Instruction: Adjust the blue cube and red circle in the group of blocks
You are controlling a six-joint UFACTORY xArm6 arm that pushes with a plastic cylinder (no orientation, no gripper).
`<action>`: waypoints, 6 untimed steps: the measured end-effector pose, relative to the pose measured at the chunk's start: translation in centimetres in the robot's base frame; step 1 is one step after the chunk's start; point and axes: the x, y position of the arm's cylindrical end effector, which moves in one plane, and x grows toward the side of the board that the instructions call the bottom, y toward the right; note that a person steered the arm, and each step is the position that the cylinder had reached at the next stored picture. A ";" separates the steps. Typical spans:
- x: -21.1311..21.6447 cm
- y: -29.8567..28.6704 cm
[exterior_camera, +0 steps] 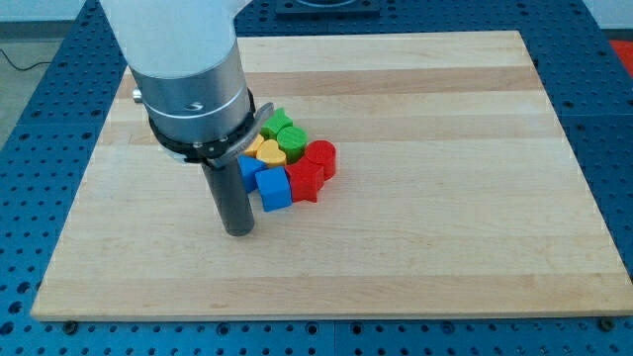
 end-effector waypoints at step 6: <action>-6.2 2.9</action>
